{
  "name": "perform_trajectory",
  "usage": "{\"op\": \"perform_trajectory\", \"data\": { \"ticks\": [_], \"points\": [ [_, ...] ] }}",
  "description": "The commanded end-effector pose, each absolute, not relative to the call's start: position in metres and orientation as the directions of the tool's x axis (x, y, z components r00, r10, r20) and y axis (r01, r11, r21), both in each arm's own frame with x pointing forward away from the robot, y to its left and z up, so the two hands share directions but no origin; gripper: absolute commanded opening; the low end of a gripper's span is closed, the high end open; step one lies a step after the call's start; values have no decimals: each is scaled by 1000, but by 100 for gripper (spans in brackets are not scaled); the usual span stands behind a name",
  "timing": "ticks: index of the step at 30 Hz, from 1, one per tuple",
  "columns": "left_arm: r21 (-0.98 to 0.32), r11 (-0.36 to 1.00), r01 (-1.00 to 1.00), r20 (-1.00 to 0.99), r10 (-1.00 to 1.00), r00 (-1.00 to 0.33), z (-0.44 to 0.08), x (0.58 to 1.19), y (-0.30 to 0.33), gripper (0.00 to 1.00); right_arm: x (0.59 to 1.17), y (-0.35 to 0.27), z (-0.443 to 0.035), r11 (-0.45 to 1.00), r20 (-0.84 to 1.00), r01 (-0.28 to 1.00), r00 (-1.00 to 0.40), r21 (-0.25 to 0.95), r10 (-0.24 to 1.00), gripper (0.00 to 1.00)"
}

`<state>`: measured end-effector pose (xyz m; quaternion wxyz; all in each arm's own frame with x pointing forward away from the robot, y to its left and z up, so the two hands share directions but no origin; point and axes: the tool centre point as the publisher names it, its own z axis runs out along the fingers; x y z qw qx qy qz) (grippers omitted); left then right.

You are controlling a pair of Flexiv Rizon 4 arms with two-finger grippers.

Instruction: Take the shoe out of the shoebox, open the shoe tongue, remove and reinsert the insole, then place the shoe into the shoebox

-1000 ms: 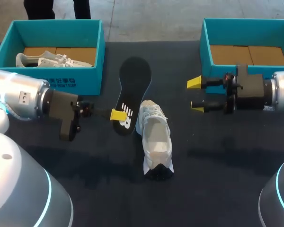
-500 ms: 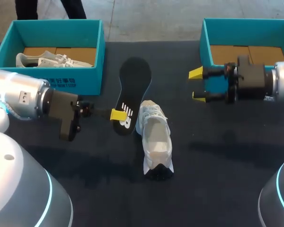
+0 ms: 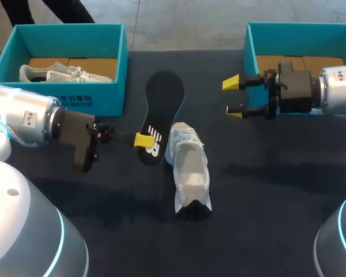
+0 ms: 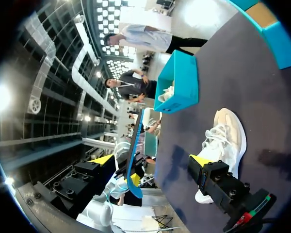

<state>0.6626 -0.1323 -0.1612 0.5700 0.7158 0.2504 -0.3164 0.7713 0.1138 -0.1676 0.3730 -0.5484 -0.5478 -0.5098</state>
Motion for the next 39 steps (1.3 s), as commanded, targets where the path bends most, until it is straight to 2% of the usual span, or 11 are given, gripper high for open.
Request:
{"op": "perform_trajectory", "data": {
  "ticks": [1, 13, 29, 39],
  "points": [
    [661, -221, 717, -736, -2, 677, -162, 662, -133, 0, 781, 122, -170, -111, 969, 983, -121, 147, 216, 100],
    [661, -221, 717, -736, -2, 677, -162, 662, -133, 0, 785, 144, -163, -89, 970, 984, -131, 151, 205, 100],
    [661, -221, 717, -736, -2, 677, -162, 662, -133, 0, 777, 188, -163, -87, 983, 993, -59, 75, 176, 100],
    [661, -221, 717, -736, -2, 677, -162, 662, -133, 0, 773, 207, -151, -87, 985, 994, -56, 70, 162, 98]
  ]
}}
